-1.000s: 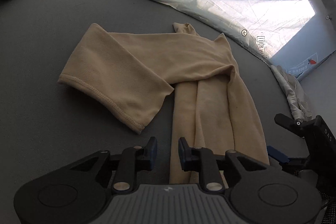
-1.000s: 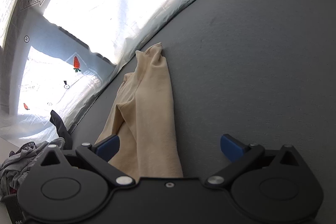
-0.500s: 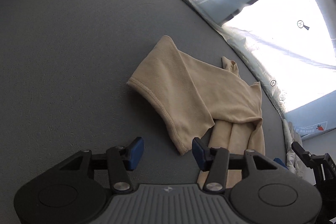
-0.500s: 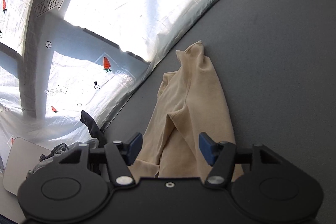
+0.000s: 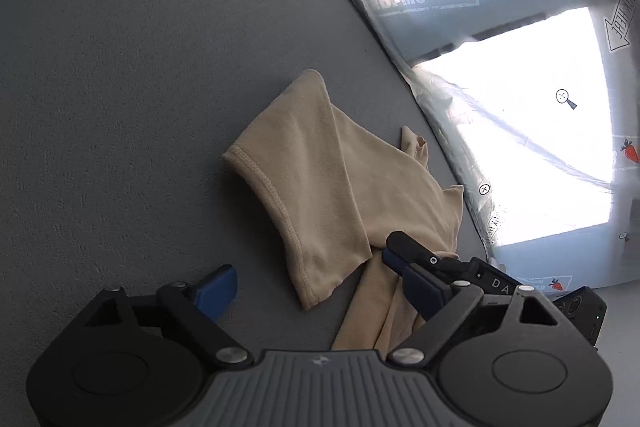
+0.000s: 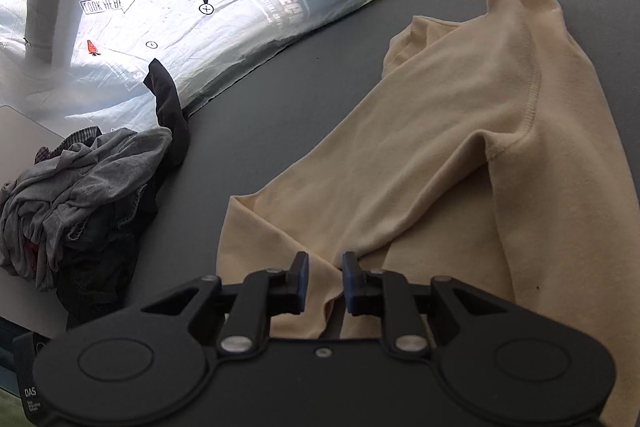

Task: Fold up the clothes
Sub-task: 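Grasp the shirt side edge with the right tool, then fold the held shirt side lengthwise over the body with the right tool, then open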

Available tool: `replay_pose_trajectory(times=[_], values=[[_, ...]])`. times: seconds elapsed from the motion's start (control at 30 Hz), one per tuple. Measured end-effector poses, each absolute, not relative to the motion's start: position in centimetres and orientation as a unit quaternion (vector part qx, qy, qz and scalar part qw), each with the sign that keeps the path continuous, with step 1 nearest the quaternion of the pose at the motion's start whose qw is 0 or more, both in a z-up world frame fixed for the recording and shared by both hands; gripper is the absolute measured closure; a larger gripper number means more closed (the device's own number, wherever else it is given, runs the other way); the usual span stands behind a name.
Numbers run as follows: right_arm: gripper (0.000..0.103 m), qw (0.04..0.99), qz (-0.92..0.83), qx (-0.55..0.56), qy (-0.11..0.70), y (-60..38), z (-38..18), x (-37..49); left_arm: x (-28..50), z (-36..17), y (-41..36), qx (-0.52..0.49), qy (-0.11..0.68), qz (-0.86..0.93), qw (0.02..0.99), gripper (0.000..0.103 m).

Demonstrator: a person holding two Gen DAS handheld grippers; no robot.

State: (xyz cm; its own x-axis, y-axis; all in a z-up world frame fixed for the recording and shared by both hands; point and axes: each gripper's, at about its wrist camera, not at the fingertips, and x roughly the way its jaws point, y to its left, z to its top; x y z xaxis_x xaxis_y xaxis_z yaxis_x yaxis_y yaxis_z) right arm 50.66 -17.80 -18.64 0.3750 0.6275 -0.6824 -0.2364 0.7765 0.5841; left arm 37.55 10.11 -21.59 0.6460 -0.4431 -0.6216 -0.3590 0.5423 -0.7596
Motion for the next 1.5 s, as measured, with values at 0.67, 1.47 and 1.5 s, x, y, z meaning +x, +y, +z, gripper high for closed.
replay_pose_trajectory(times=[0.67, 1.47, 1.5], values=[[0.102, 0.828, 0.319, 0.153, 0.435, -17.3, -16.8, 48.6, 37.4, -21.8, 10.4, -0.523, 0.394, -0.046, 0.754, 0.000], [0.102, 0.855, 0.147, 0.315, 0.385, -31.8, -15.3, 29.1, 29.3, -19.1, 0.6, -0.186, 0.503, -0.054, 0.842, 0.003], [0.102, 0.853, 0.144, 0.319, 0.387, -32.0, -15.5, 28.4, 28.9, -19.2, 0.3, -0.174, 0.505, -0.056, 0.844, 0.003]])
